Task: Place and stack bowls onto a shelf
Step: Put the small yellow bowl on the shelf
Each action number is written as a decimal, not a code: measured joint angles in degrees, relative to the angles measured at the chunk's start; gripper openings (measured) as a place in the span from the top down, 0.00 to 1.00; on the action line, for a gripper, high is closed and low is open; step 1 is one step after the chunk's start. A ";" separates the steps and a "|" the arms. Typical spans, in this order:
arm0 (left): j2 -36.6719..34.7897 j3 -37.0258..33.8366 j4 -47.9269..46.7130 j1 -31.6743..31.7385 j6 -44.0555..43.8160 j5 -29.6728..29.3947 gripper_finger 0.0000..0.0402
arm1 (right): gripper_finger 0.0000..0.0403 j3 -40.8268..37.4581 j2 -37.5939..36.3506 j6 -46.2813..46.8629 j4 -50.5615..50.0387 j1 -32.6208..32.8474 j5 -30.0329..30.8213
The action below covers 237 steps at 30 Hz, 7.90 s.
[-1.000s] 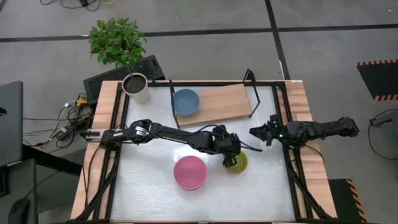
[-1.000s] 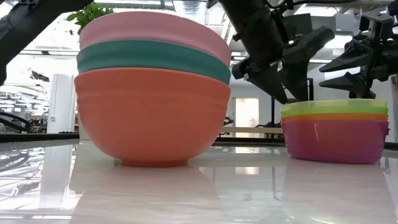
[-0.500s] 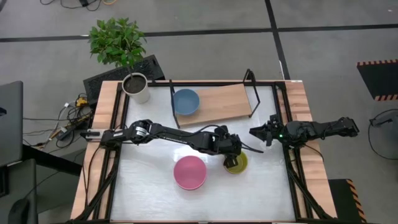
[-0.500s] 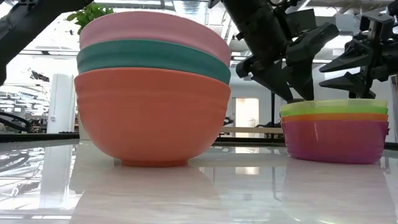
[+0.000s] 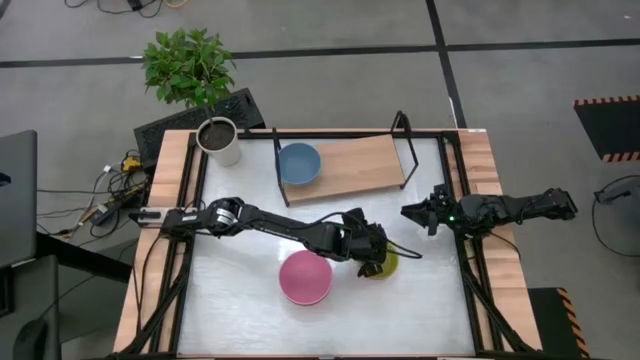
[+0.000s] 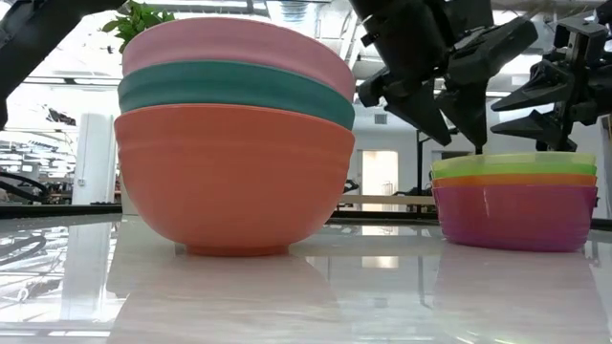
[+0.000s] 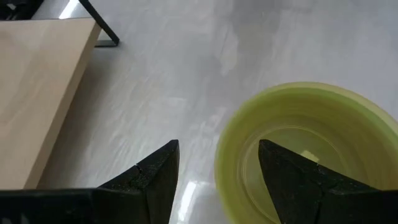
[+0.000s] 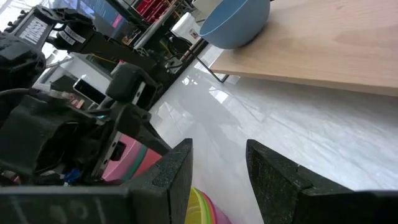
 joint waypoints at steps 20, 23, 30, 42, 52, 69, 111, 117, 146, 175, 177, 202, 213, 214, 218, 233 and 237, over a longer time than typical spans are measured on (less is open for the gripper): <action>-0.27 -2.90 2.29 2.12 -0.86 2.08 0.49 | 0.57 0.00 0.00 -1.51 0.02 -0.04 0.04; -0.24 -5.02 2.46 2.42 -3.98 5.12 0.49 | 0.57 0.00 0.00 -1.49 0.02 -0.04 0.04; -1.11 -4.66 3.75 2.41 -2.13 2.29 0.49 | 0.57 0.00 0.00 -2.24 0.00 -0.02 0.05; -1.05 -4.74 4.64 2.13 0.78 3.22 0.68 | 0.57 0.00 -0.02 -2.89 0.00 -0.02 0.04; -1.03 -4.74 4.22 2.18 1.04 5.92 0.72 | 0.57 0.00 -0.02 -3.87 0.00 -0.02 0.04; -1.01 -7.58 5.61 1.82 -3.14 5.25 0.72 | 0.57 0.00 -0.02 -3.87 0.02 -0.02 0.02; -2.10 1.86 -2.82 2.79 -3.61 7.66 1.00 | 0.57 0.00 0.00 -4.35 -0.06 -0.04 0.02; -2.10 3.96 -2.83 3.83 -4.09 11.07 1.00 | 0.57 0.00 0.00 -4.35 -0.06 -0.03 0.04; -1.84 6.29 -4.08 9.04 -3.11 23.70 0.97 | 0.57 0.00 0.00 -5.81 -0.09 -0.02 0.07; 0.07 0.72 -3.76 8.71 1.13 17.55 0.68 | 0.57 0.00 0.00 -7.32 -0.07 -0.07 0.23; 0.07 0.72 -3.74 8.84 1.23 17.16 0.68 | 0.57 0.00 0.00 -7.32 -0.07 -0.07 0.23; 1.79 -0.13 -1.70 9.37 0.25 15.99 0.95 | 0.57 0.00 0.02 -8.26 -0.09 -0.08 0.22; 1.80 1.42 -2.26 8.20 0.96 11.61 1.00 | 0.57 0.00 0.02 -8.37 -0.09 -0.07 0.20; 1.80 1.42 -2.25 8.19 0.21 11.45 1.00 | 0.57 0.00 0.02 -8.37 -0.09 -0.08 0.21; 1.74 1.95 -2.56 7.82 -4.51 8.94 1.00 | 0.57 0.00 0.02 -8.37 -0.09 -0.07 0.15; 1.11 7.02 -7.23 9.73 -16.40 18.91 1.00 | 0.57 0.00 0.02 -8.36 -0.10 -0.08 0.07; 0.48 7.02 -7.07 10.13 -17.70 19.92 1.00 | 0.57 0.00 0.01 -8.35 -0.11 -0.07 0.05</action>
